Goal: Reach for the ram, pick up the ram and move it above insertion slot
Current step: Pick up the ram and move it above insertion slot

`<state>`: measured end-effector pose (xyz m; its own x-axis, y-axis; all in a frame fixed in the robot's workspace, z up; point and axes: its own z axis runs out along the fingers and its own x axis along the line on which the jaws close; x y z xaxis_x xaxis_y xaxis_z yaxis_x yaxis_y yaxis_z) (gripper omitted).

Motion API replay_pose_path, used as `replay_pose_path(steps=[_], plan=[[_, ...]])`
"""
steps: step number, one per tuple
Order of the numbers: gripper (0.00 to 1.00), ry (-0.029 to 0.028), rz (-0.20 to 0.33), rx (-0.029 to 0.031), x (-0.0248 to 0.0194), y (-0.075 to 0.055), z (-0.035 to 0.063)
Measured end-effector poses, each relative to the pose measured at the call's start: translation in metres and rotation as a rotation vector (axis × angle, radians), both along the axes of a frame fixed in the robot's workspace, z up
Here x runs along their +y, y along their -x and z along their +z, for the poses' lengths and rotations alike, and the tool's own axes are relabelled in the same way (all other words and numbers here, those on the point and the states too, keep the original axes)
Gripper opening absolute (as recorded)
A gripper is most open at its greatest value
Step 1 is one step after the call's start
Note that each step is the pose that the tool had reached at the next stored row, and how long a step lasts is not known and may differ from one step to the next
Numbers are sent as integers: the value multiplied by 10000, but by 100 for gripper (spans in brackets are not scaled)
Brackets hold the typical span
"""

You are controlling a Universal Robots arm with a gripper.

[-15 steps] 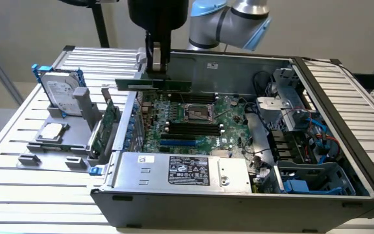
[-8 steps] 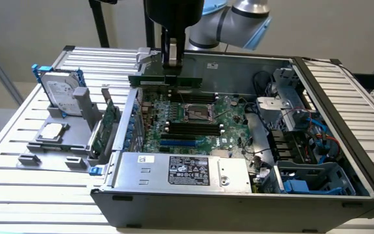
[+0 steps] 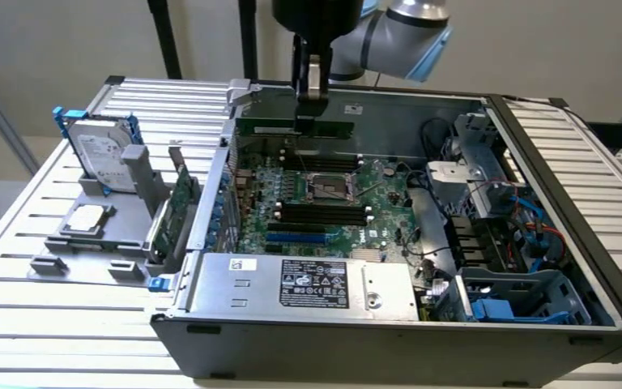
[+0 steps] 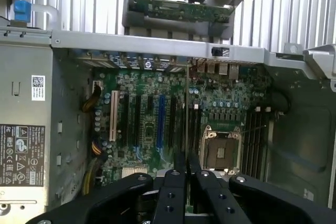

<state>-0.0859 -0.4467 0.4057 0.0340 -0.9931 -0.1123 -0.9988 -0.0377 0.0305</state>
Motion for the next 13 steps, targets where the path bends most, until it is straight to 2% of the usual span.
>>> replay_pose_path(steps=[4,8,10,13], plan=[[13,93,0,-1,83,-126,-3],[13,214,1,-1,131,-281,-4],[13,299,-1,-2,147,-363,-4],[13,478,-28,-4,171,-452,-8]])
